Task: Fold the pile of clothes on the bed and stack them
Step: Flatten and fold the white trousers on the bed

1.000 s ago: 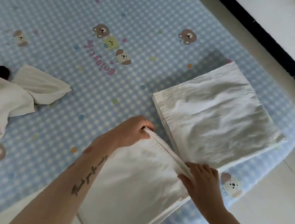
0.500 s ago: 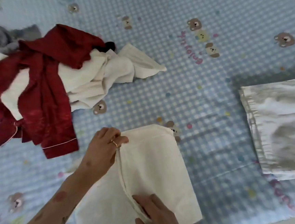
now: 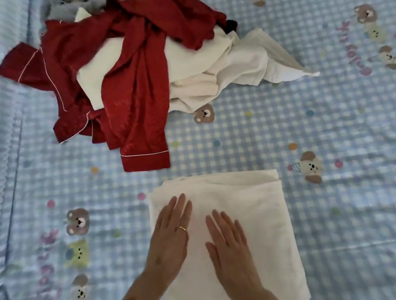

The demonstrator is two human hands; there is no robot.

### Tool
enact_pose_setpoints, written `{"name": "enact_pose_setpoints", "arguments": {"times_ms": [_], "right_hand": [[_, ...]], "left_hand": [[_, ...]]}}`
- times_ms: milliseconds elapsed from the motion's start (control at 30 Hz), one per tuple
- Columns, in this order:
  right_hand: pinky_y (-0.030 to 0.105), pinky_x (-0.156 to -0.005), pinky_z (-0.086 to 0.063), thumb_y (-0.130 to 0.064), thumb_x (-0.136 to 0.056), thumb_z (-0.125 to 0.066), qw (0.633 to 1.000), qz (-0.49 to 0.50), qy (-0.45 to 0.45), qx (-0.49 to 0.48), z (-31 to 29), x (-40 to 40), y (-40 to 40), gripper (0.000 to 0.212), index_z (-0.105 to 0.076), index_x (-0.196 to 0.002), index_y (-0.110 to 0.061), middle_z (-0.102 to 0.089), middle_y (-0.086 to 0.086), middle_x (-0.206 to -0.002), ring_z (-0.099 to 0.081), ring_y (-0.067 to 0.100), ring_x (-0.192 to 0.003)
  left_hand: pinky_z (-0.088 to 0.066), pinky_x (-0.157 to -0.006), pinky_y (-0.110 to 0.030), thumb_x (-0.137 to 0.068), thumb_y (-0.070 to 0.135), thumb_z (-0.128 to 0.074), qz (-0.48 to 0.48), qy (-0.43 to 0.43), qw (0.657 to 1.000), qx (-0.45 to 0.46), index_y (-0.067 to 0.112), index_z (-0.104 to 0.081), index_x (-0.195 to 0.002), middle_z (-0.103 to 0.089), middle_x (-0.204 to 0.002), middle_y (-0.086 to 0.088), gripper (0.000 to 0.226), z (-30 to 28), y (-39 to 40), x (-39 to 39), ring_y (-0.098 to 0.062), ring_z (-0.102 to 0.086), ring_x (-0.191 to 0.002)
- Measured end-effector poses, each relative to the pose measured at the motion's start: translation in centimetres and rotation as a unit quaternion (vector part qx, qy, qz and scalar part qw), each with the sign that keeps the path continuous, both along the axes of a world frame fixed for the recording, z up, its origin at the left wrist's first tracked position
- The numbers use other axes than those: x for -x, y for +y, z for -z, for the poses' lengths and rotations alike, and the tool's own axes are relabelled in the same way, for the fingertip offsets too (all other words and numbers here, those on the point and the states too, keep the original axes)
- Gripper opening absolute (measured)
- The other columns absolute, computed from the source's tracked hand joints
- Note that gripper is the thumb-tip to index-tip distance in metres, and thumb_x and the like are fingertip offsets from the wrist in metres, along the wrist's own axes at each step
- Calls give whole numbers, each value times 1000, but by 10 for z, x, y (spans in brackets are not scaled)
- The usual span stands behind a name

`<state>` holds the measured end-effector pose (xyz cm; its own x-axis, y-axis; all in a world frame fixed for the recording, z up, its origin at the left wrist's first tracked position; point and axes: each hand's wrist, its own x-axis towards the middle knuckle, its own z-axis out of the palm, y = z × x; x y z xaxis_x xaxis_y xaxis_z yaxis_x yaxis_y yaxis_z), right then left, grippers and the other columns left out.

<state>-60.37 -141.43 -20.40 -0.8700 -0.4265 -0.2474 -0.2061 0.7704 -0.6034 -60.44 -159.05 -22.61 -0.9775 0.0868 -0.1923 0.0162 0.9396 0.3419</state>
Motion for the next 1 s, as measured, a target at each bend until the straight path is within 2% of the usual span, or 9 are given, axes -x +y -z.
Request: {"name": "enact_pose_setpoints", "arguments": {"times_ms": [67, 133, 233, 367, 500, 600, 733, 833, 1000], "right_hand": [[47, -110, -20, -38, -101, -13, 994, -27, 21, -107, 23, 22, 35, 55, -44, -140, -17, -38, 7, -149, -27, 24, -140], [48, -111, -20, -42, -100, -9, 981, -56, 38, -179, 40, 50, 73, 59, -44, -140, -17, -35, 5, -150, -34, 26, -139], [51, -112, -23, -38, -99, -26, 974, 38, 30, -223, 52, 75, 109, 52, -35, -145, -15, -30, 7, -153, -33, 28, -140], [38, -101, -40, -28, -99, -39, 964, 246, -41, -91, 51, 81, 121, 45, -38, -141, -12, -43, 6, -145, -42, 25, -131], [29, -78, -41, -30, -96, -48, 920, 378, -107, -6, 34, 95, 124, 32, -53, -123, -14, -63, -1, -100, -61, 21, -97], [28, -77, -44, -30, -90, -59, 917, 367, -155, -7, 24, 77, 130, 29, -55, -116, -15, -64, -2, -94, -61, 18, -88], [30, -81, -46, -35, -89, -60, 920, 324, -213, -49, 18, 21, 145, 28, -54, -113, -22, -59, -5, -102, -62, 17, -96], [25, -84, -44, -47, -90, -51, 905, 306, -274, -112, 17, -18, 154, 38, -49, -124, -29, -58, -6, -117, -60, 10, -104], [8, -77, -37, -44, -88, -59, 881, 317, -347, -62, 16, -50, 173, 39, -49, -116, -20, -56, -2, -99, -51, 1, -86]], "left_hand": [[-16, -114, -43, -92, 22, -35, 20, -36, 999, 7, 11, -31, -145, -25, -154, -11, 55, 12, 14, -17, -27, -19, -143], [-14, -114, -43, -94, 33, -31, 13, -60, 997, 48, 14, -28, -146, -23, -155, -9, 55, 20, 11, -20, -27, -21, -143], [-8, -115, -43, -99, 42, -12, -44, -89, 991, 85, 15, -27, -146, -20, -155, -8, 57, 23, 2, -21, -25, -15, -144], [-7, -115, -43, -100, 33, -7, -132, -40, 989, 53, 8, -34, -141, -29, -151, -16, 56, 10, 17, -30, -26, -12, -144], [-38, -104, -40, -94, 23, -39, -126, 58, 990, -28, 3, -62, -118, -60, -124, -15, 39, -8, 53, 32, -32, -55, -117], [-50, -83, -35, -86, 12, -58, -16, 50, 993, -110, 6, -68, -101, -69, -99, -10, 19, -15, 98, 106, -30, -65, -90], [-37, -93, -33, -97, 22, -43, 114, -87, 987, -66, 17, -57, -121, -58, -119, -2, 29, 3, 149, 159, -22, -52, -109], [-39, -89, -33, -95, 30, -45, 145, -97, 984, -39, 20, -57, -116, -60, -115, -1, 26, 15, 167, 174, -21, -53, -106], [-37, -65, -25, -89, 30, -52, 56, -185, 974, -118, 21, -57, -82, -60, -77, 9, 12, 19, 179, 188, -12, -58, -74]]}}
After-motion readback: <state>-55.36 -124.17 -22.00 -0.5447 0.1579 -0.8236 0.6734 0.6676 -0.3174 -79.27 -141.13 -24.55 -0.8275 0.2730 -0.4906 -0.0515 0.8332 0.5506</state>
